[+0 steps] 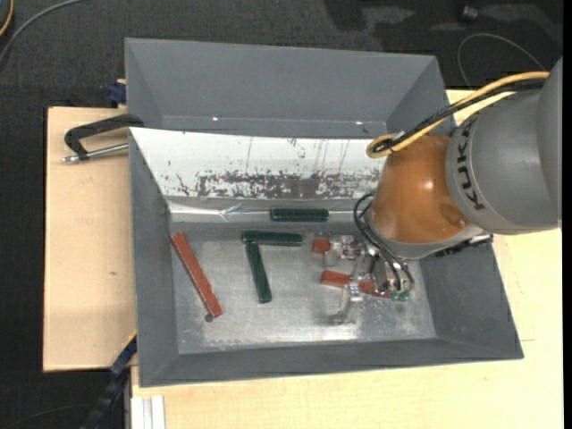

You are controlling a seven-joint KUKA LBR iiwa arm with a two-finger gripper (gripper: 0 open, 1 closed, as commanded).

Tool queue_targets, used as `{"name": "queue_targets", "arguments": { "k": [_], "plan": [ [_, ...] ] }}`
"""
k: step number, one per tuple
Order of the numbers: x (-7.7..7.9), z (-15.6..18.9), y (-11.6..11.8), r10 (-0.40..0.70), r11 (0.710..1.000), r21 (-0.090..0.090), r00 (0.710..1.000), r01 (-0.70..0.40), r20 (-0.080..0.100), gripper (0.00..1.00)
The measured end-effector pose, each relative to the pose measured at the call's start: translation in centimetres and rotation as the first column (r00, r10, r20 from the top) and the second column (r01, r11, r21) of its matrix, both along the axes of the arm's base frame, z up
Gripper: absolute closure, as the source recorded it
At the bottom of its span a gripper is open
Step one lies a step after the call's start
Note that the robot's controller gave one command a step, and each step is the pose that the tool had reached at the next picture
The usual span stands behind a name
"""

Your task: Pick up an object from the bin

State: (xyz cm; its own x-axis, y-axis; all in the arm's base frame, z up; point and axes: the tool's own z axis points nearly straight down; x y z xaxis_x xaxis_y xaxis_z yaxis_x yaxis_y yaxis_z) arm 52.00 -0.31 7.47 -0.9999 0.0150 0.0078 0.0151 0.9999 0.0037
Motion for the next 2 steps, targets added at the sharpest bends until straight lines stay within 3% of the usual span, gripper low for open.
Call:
{"name": "queue_targets", "arguments": {
  "k": [1,2],
  "plan": [
    [0.2,0.5,-0.3,-0.004,1.0,-0.003,1.0,0.004,0.008,1.0],
    [0.6,14.3,-2.0,-0.018,1.0,-0.004,1.0,0.018,0.022,1.0]
  ]
}}
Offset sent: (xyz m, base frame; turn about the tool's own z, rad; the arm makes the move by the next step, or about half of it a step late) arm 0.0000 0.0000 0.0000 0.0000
